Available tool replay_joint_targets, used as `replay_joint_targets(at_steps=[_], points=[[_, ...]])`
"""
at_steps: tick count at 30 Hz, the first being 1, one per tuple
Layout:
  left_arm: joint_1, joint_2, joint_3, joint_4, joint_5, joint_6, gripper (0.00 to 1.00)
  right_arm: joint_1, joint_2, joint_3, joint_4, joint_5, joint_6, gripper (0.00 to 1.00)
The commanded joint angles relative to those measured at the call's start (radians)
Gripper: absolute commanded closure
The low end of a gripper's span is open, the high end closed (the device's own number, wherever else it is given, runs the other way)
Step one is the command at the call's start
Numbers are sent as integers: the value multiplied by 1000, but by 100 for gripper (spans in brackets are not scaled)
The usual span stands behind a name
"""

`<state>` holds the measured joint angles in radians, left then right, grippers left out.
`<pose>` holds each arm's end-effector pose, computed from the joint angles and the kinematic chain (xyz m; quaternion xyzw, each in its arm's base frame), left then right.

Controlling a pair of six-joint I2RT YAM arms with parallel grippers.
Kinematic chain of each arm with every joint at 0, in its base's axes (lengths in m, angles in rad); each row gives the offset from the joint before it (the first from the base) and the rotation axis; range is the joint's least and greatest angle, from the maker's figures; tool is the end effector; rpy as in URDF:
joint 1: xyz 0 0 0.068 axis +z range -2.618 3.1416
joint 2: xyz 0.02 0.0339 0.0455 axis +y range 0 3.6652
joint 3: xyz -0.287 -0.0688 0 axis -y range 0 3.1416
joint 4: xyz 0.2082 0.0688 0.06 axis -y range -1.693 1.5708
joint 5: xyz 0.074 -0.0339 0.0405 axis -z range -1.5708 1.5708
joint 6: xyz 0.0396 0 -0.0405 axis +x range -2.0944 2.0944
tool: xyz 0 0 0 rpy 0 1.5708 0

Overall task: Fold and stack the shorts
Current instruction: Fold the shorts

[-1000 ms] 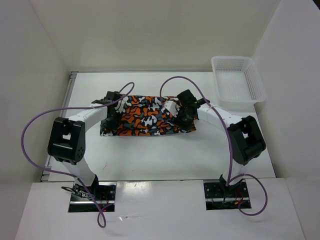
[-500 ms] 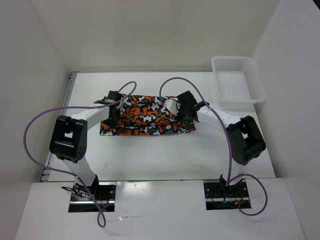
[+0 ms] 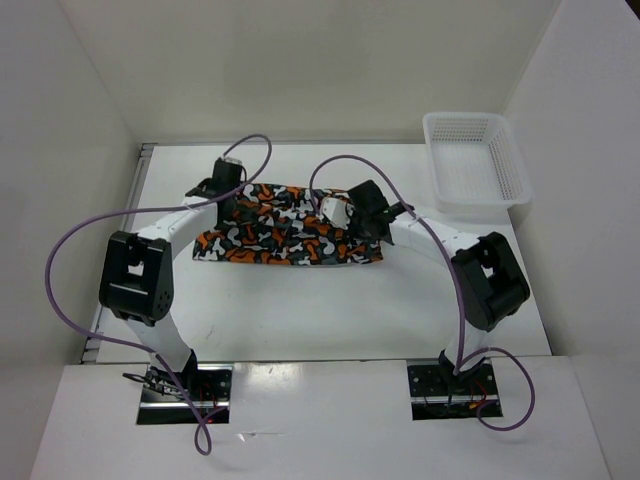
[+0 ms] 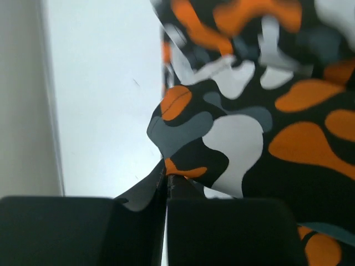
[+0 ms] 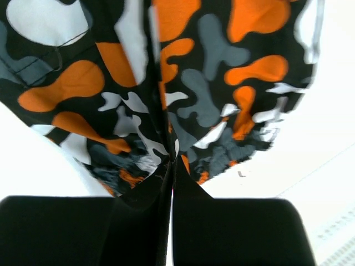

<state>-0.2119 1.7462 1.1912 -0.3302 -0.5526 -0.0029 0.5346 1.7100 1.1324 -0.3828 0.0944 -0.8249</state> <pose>0.3435 -0.0526 0.2540 0.0033 0.9107 0.2208 0.3491 0.2876 0.1660 0.2414 -0.5879 0.7499 -0.0879 0.2905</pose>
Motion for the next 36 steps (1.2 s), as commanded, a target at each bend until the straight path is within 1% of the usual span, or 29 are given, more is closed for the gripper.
replay_joint_targets(at_steps=[1, 2, 5, 6, 7, 10, 11, 12, 15, 18, 20, 22, 23, 24, 26, 27, 28, 29, 30, 31, 32, 33, 34, 35, 36], points=[[23, -43, 128, 129, -159, 3, 100, 2, -18, 102, -36, 36, -16, 100], [23, -56, 142, 146, -173, 3, 100, 2, -27, 140, -54, 25, -16, 100], [23, -76, 136, 128, -182, 3, 100, 15, -27, 164, -128, -22, -6, 100], [23, -97, 108, 128, -191, 3, 100, 33, -27, 164, -155, -31, -6, 100], [23, -109, 34, 128, -191, 3, 100, 54, -36, 155, -165, -44, -6, 100], [23, -143, -94, 118, -201, 3, 100, 91, -47, 100, -176, -85, -16, 100], [23, -157, -178, 134, -201, 3, 100, 119, -47, 60, -176, -94, -26, 100], [23, -157, -214, 147, -201, 3, 100, 131, -47, 41, -176, -94, -26, 100], [36, -157, -298, 148, -190, 3, 100, 166, -38, -14, -154, -108, -36, 100], [36, -145, -329, 148, -181, 3, 96, 166, -29, -36, -131, -108, -14, 100], [36, -123, -338, 137, -172, 3, 93, 166, -29, -48, -122, -96, -32, 96], [26, -113, -338, 119, -171, 3, 88, 166, -29, -59, -122, -87, -33, 84], [26, -113, -329, 94, -162, 3, 79, 166, -38, -59, -136, -102, -22, 80], [26, -113, -320, 73, -152, 3, 71, 166, -47, -50, -146, -129, -22, 68], [26, -140, -262, -39, -80, 3, 53, 166, -59, -37, -180, -159, 4, 49], [26, -155, -233, -84, -46, 3, 46, 166, -73, -25, -189, -177, 4, 43], [37, -195, -197, -133, 1, 3, 43, 166, -84, -16, -189, -186, 19, 38], [48, -214, -159, -224, 110, 3, 41, 166, -93, -16, -205, -186, 20, 38], [61, -227, -69, -262, 164, 3, 41, 166, -113, 13, -221, -217, 35, 38], [113, -237, -17, -336, 227, 3, 41, 166, -122, 27, -234, -237, 53, 38], [153, -237, 36, -361, 367, 3, 41, 166, -122, 42, -244, -260, 69, 38], [198, -225, 120, -378, 438, 3, 41, 144, -136, 75, -255, -313, 110, 38], [289, -212, 151, -391, 507, 3, 41, 133, -136, 90, -255, -337, 134, 38], [328, -199, 169, -400, 616, 3, 43, 120, -136, 113, -246, -355, 159, 38], [362, -180, 182, -400, 653, 3, 45, 99, -136, 113, -232, -364, 209, 39]])
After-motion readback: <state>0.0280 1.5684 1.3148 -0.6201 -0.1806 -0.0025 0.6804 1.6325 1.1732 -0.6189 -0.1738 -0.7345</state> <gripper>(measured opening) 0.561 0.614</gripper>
